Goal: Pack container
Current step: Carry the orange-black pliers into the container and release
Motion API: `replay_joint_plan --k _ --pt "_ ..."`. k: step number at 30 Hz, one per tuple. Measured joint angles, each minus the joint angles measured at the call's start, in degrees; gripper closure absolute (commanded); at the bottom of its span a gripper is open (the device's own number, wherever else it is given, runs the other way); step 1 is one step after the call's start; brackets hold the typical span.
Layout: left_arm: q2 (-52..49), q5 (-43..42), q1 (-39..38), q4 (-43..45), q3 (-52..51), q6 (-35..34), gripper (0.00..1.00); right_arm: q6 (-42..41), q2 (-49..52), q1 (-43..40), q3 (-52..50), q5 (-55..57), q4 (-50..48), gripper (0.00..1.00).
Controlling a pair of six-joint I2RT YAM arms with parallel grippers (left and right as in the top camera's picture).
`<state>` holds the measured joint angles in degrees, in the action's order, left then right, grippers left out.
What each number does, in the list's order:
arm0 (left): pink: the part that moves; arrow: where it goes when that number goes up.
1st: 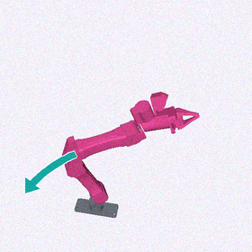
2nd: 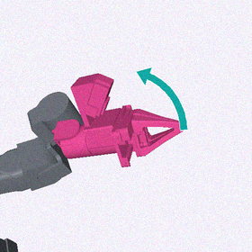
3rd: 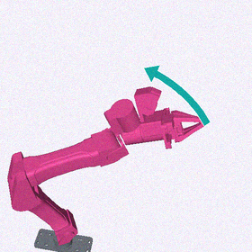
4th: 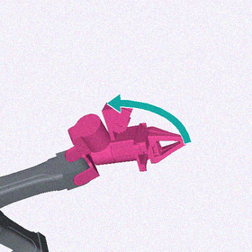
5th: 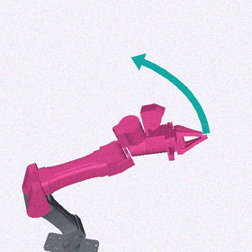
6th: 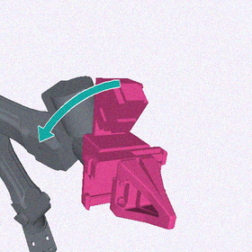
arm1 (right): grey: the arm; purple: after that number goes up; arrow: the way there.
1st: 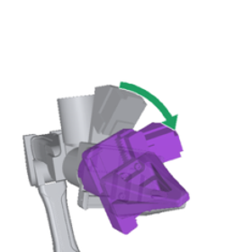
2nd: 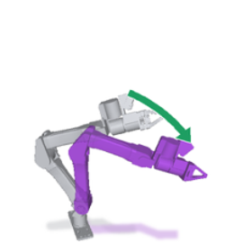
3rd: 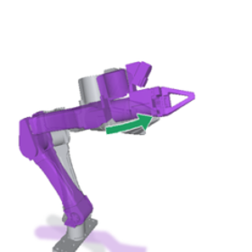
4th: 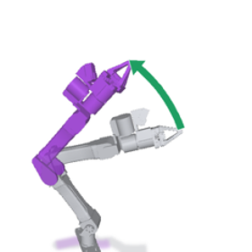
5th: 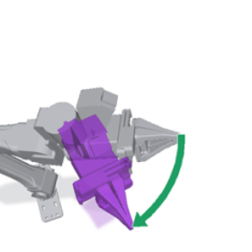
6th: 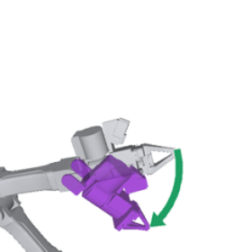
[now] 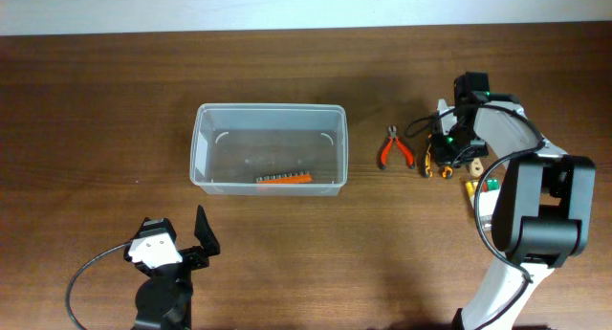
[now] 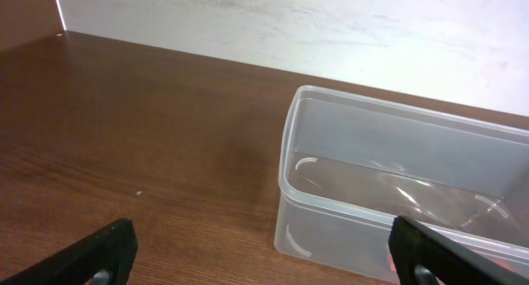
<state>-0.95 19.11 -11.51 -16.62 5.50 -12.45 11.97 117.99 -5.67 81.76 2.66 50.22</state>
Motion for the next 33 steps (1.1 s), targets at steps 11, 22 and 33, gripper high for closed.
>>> replay_joint_plan --k 11,22,33 --pt "0.00 0.00 0.00 0.00 0.00 0.00 0.01 0.09 -1.70 4.63 15.52 -2.19 11.23 0.96" --pt "0.00 0.00 0.00 0.00 0.00 0.00 0.01 7.98 -6.34 19.23 32.54 -5.27 18.12 0.96" --pt "0.00 0.00 0.00 0.00 0.00 0.00 0.01 27.47 -6.45 35.30 32.72 -7.23 18.58 0.96"
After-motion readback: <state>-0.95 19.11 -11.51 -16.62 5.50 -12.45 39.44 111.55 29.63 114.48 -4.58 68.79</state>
